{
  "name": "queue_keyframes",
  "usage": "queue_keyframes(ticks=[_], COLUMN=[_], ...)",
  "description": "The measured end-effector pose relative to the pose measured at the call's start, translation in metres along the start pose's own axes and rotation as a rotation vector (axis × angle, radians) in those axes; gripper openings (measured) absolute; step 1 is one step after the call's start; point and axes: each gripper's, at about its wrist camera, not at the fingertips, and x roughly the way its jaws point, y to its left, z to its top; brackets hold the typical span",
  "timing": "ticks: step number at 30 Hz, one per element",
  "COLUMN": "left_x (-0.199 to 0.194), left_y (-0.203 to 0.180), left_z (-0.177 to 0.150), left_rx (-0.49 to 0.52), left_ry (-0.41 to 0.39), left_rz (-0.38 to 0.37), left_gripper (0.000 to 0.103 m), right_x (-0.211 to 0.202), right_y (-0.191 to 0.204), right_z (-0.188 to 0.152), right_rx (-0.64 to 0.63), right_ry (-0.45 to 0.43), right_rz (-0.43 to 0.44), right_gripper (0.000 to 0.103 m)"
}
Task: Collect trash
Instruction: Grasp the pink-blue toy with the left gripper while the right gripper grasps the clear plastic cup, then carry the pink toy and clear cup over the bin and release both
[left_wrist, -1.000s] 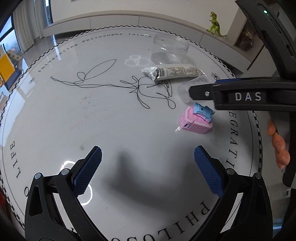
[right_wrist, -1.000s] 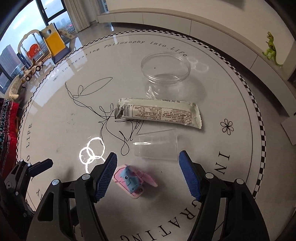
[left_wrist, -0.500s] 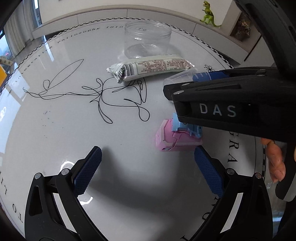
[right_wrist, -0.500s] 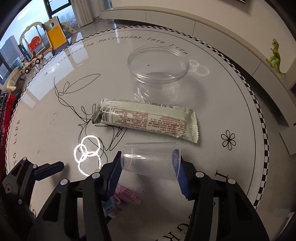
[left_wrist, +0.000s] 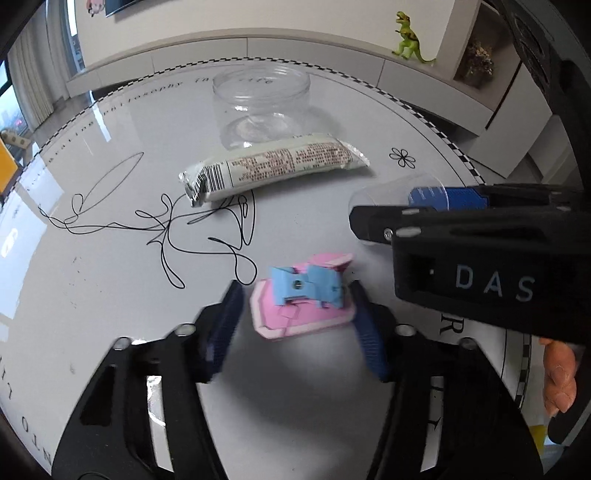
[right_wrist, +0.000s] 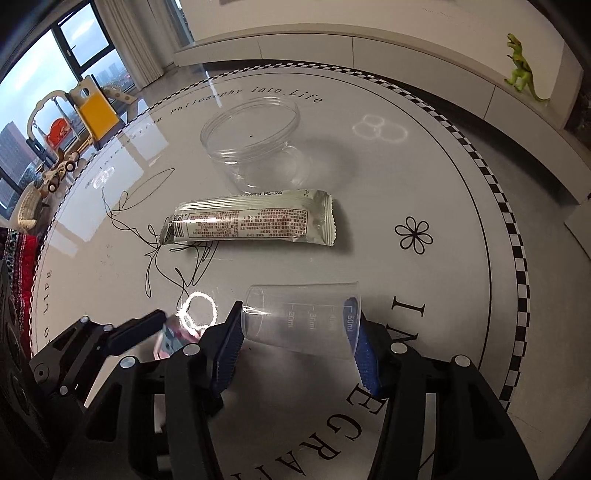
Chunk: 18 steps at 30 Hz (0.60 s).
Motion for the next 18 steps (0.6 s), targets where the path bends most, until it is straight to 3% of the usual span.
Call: queue_keyframes(ticks=[6,18], left_x=[-0.012,-0.069], left_y=[0.012,0.058], left_z=[-0.006,-0.052], left_rx=[-0.008,-0.021], left_ry=[0.003,-0.042], left_rz=[-0.041,-0.03], left_gripper=[0.05,0.05], right_x=[-0.006,-0.019], right_y=[0.006,0.055], right_z=[-0.008,-0.029], right_rx=[0.014,0.024], right_ry=[-0.006,-0.007], right_rz=[0.009,0.089], right_gripper=[0.055,0.056])
